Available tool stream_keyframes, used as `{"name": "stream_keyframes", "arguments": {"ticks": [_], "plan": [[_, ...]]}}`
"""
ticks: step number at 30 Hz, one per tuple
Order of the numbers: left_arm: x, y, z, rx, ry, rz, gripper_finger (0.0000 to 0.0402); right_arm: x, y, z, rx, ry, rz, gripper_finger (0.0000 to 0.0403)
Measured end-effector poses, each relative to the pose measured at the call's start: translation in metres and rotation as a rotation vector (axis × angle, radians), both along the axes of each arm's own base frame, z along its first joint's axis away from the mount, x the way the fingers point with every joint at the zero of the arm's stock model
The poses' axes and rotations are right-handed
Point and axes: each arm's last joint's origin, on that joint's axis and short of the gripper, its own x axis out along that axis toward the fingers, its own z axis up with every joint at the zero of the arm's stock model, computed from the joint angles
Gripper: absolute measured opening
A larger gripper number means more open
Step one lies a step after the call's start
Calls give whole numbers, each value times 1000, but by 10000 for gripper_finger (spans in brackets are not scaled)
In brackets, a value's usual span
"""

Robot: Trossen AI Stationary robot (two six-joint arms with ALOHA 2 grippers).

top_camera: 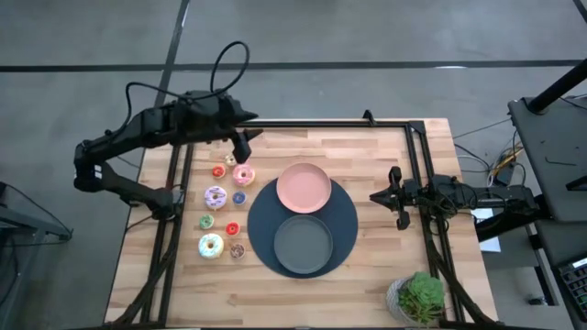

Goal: Pick & Place donuts
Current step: Put the small white donut on the pink plate

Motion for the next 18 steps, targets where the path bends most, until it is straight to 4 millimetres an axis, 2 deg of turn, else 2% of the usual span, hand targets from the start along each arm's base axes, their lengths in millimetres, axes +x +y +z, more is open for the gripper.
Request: {"name": "stream_keyframes", "arguments": {"ticks": [9,18], "plan": [[1,14,-13,-49,94,74,177,0,0,0,0,0,0,29],[5,19,-27,-68,211,159,177,0,0,0,0,0,0,29]]}}
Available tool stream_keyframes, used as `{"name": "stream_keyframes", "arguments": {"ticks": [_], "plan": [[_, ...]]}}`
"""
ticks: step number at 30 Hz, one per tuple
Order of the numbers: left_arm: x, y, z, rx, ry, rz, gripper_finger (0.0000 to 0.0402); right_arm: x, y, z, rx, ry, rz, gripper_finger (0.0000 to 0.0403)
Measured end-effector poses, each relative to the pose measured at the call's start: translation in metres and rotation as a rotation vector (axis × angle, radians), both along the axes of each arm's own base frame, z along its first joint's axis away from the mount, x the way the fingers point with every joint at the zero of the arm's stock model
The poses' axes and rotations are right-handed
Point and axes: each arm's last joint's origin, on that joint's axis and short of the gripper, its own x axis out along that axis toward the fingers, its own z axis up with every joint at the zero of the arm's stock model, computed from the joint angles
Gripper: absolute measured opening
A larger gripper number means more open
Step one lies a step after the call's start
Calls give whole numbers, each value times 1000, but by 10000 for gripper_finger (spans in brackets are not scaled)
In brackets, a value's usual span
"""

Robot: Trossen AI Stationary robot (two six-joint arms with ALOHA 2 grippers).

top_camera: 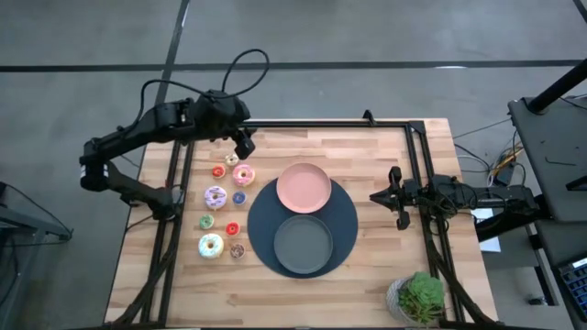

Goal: Pick & Place donuts
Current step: Put the small white donut on the pink plate

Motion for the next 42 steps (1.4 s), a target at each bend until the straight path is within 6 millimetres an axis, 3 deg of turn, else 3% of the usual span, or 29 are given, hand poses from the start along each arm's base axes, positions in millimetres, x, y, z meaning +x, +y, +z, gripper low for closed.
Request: {"name": "stream_keyframes", "arguments": {"ticks": [13,30,42], "plan": [[1,0,-20,-71,191,18,177,0,0,0,0,0,0,29],[10,3,-30,103,406,-225,177,0,0,0,0,0,0,29],[16,15,-78,124,524,-237,177,0,0,0,0,1,0,29]]}}
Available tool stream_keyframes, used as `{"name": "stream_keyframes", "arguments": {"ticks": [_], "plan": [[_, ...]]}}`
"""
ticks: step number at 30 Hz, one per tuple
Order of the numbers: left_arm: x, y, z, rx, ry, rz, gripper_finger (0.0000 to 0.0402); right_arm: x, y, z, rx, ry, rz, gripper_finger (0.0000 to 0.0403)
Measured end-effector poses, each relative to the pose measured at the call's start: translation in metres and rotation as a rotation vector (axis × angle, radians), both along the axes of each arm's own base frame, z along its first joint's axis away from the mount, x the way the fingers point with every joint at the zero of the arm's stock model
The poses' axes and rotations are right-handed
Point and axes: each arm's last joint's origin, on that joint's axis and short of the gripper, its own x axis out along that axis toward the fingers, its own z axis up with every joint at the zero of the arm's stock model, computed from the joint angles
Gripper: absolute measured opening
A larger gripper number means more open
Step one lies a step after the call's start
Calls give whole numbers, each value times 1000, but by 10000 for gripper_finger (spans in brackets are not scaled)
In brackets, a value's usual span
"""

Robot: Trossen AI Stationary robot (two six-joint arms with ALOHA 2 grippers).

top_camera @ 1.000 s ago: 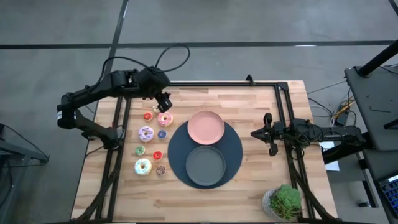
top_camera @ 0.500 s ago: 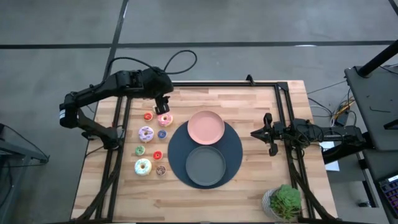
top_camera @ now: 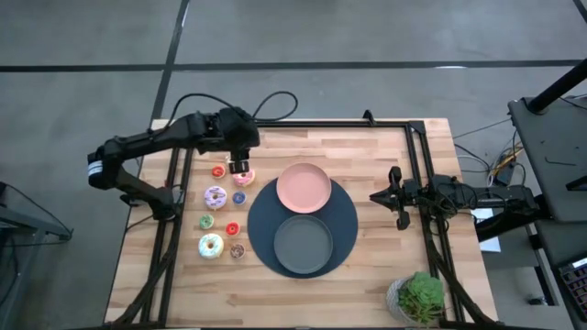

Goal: Pick & Place donuts
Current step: Put the small white donut on the pink plate

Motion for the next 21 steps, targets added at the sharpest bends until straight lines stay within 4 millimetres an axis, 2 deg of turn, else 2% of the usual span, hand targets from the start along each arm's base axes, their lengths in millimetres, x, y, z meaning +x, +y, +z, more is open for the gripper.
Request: {"name": "stream_keyframes", "arguments": {"ticks": [9,21], "plan": [[-11,19,-27,-66,54,122,177,0,0,0,0,0,0,29],[-28,48,-32,-189,0,292,177,0,0,0,0,0,0,29]]}}
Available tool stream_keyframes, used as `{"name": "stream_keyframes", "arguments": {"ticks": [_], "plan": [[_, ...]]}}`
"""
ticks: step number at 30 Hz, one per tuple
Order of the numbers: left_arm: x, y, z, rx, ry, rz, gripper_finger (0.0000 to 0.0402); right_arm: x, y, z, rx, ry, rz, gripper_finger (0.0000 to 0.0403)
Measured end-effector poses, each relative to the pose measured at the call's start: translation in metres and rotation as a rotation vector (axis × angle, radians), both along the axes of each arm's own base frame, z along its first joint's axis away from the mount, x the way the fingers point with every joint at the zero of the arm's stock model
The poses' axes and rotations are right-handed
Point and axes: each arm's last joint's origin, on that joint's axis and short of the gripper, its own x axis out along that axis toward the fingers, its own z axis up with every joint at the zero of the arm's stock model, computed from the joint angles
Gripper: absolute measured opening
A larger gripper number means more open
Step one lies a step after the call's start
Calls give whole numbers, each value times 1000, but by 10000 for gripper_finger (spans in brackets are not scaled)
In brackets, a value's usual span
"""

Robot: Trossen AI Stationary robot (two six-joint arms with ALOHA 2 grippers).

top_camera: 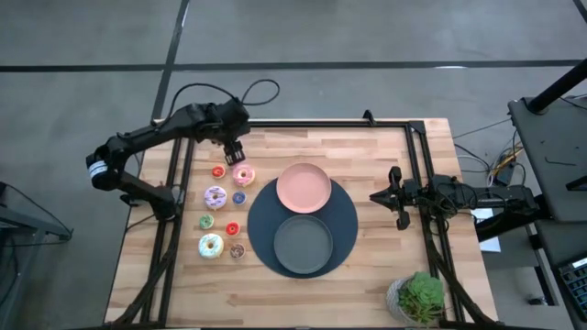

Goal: Pick & Place donuts
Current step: Put the small white donut on the pink plate

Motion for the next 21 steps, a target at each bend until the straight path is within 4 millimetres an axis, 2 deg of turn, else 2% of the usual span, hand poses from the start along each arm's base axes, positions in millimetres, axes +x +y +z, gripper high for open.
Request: {"name": "stream_keyframes", "arguments": {"ticks": [17,21], "plan": [[-16,16,-4,-165,-93,172,178,0,0,0,0,0,0,29],[-17,18,-6,-194,-117,210,200,0,0,0,0,0,0,29]]}}
